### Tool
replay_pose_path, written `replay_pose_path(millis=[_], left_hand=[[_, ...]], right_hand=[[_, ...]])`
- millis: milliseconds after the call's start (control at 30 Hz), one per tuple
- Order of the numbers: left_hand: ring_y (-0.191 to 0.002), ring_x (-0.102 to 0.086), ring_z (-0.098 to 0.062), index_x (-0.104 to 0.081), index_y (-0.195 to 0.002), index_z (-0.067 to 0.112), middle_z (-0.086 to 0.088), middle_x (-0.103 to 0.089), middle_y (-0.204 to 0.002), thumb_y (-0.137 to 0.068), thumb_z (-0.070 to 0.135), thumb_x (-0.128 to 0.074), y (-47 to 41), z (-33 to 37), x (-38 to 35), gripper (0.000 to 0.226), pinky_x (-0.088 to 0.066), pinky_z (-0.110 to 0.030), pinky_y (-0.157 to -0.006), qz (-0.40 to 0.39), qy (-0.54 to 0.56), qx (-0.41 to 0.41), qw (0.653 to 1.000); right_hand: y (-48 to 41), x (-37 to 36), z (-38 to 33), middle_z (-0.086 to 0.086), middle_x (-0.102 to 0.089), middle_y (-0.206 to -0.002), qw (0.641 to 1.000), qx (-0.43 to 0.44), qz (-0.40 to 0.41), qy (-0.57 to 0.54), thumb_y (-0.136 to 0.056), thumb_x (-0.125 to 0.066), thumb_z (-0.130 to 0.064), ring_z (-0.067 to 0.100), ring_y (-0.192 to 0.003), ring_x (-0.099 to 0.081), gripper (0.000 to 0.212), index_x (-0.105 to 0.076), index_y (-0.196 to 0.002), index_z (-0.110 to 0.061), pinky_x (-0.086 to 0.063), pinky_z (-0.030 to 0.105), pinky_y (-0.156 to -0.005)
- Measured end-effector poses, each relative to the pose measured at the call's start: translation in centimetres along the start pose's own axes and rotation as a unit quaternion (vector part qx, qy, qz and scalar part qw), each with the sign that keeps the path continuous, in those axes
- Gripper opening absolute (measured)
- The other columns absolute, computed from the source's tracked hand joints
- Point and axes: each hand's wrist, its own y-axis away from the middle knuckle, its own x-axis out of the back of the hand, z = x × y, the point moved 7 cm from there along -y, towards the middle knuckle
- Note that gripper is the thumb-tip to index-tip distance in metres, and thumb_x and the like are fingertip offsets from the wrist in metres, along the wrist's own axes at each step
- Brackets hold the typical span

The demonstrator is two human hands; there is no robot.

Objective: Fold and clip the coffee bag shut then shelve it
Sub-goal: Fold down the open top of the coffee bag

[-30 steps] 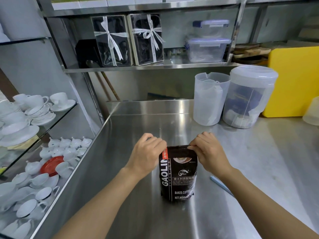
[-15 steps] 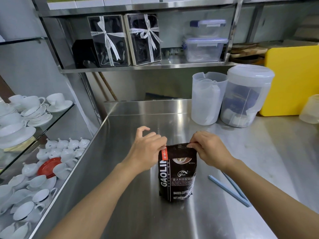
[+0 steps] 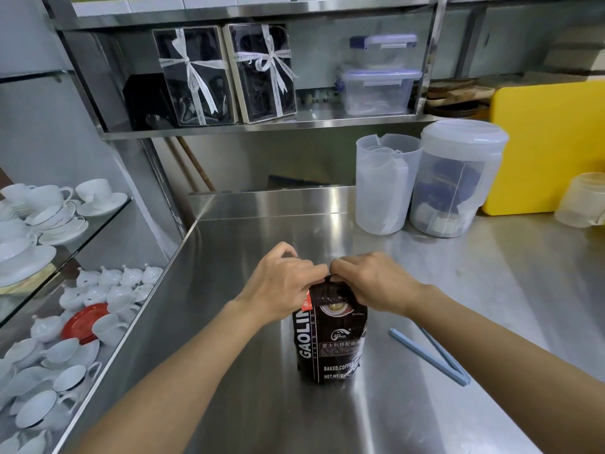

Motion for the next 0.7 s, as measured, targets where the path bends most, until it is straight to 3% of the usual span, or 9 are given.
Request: replay_pose_path(millis=[100, 200, 267, 433, 567, 700], left_hand=[[-0.044, -0.037, -0.02, -0.046, -0.068, 0.019, 0.003, -0.052, -0.047, -0.086, 0.013, -0.05, 0.2, -0.2, 0.0, 0.019, -0.039, -0.03, -0.073, 0.018, -0.007, 0.003, 1.0], [-0.046, -0.045, -0.016, -0.058, -0.079, 0.02, 0.005, -0.055, -0.053, -0.091, 0.027, -0.044, 1.1, -0.8, 0.3, 0.02, -0.042, -0.027, -0.061, -0.004, -0.04, -0.009, 0.999], [-0.045, -0.049, -0.014, -0.061, -0.085, 0.02, 0.005, -0.057, -0.054, -0.09, 0.021, -0.047, 1.5, -1.2, 0.4, 0.015, -0.043, -0.028, -0.052, -0.014, -0.036, -0.012, 0.999], [-0.04, -0.041, -0.02, -0.053, -0.067, 0.015, 0.0, -0.047, -0.045, -0.067, -0.003, -0.052, 1.3, -1.5, -0.1, 0.018, -0.044, -0.035, -0.045, -0.012, -0.057, 0.029, 0.998], [-0.046, -0.046, -0.016, -0.053, -0.073, 0.022, 0.004, -0.053, -0.049, -0.079, 0.008, -0.06, 1.1, -1.5, -0.1, 0.017, -0.04, -0.028, -0.06, -0.004, -0.136, 0.011, 0.991], [-0.058, -0.049, -0.018, -0.054, -0.071, 0.024, 0.005, -0.055, -0.057, -0.075, 0.012, -0.065, 0.0, -1.4, 0.1, 0.017, -0.03, -0.031, -0.075, -0.005, -0.223, 0.052, 0.973]], right_hand=[[0.4, 0.2, 0.4, 0.007, -0.061, -0.061, 0.999, -0.012, 0.022, -0.026, -0.086, -0.042, -0.025, 0.03, -0.047, -0.054, 0.025, -0.056, -0.077, -0.006, -0.043, 0.029, -0.037], [1.5, 1.1, 1.6, 0.003, -0.06, -0.058, 0.999, -0.022, 0.048, -0.009, -0.092, -0.036, -0.038, 0.026, -0.047, -0.054, 0.038, -0.054, -0.074, -0.01, -0.041, 0.029, -0.036], [2.1, 1.1, 1.9, 0.004, -0.055, -0.05, 0.998, -0.019, 0.061, 0.012, -0.095, -0.028, -0.038, 0.027, -0.039, -0.048, 0.046, -0.051, -0.07, -0.008, -0.036, 0.028, -0.032], [2.1, 0.3, 1.6, 0.008, -0.047, -0.044, 0.995, -0.041, 0.092, -0.013, -0.096, -0.025, -0.035, 0.03, -0.034, -0.038, 0.046, -0.045, -0.066, -0.006, -0.032, 0.027, -0.03], [2.4, 0.8, 1.8, 0.005, -0.046, -0.043, 0.995, -0.046, 0.083, 0.005, -0.093, -0.036, -0.03, 0.025, -0.033, -0.035, 0.038, -0.047, -0.066, -0.006, -0.027, 0.023, -0.031], [2.5, 0.5, 1.2, 0.006, -0.048, -0.04, 0.994, -0.06, 0.089, 0.014, -0.096, -0.026, -0.034, 0.028, -0.031, -0.038, 0.044, -0.046, -0.067, -0.008, -0.029, 0.024, -0.03]])
